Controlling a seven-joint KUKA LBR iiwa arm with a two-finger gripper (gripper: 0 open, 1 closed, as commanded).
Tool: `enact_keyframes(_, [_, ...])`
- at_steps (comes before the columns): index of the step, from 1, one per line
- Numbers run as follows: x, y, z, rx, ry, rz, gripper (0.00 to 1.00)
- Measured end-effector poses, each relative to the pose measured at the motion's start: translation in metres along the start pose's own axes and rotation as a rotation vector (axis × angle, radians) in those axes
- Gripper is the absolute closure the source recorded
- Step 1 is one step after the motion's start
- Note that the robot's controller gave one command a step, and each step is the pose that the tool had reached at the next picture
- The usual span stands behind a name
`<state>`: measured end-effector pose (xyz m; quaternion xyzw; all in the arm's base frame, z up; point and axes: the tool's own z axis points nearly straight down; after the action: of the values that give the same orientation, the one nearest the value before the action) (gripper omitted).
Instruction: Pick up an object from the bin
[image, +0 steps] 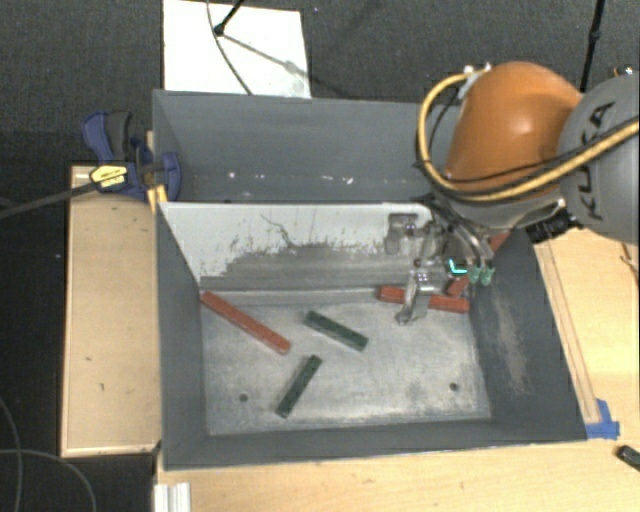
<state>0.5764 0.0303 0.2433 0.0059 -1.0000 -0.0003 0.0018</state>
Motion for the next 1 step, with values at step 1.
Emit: enact_keyframes(1, [0.0063, 0.0473, 0.1769, 0.0, 0.002, 0.231, 0.0])
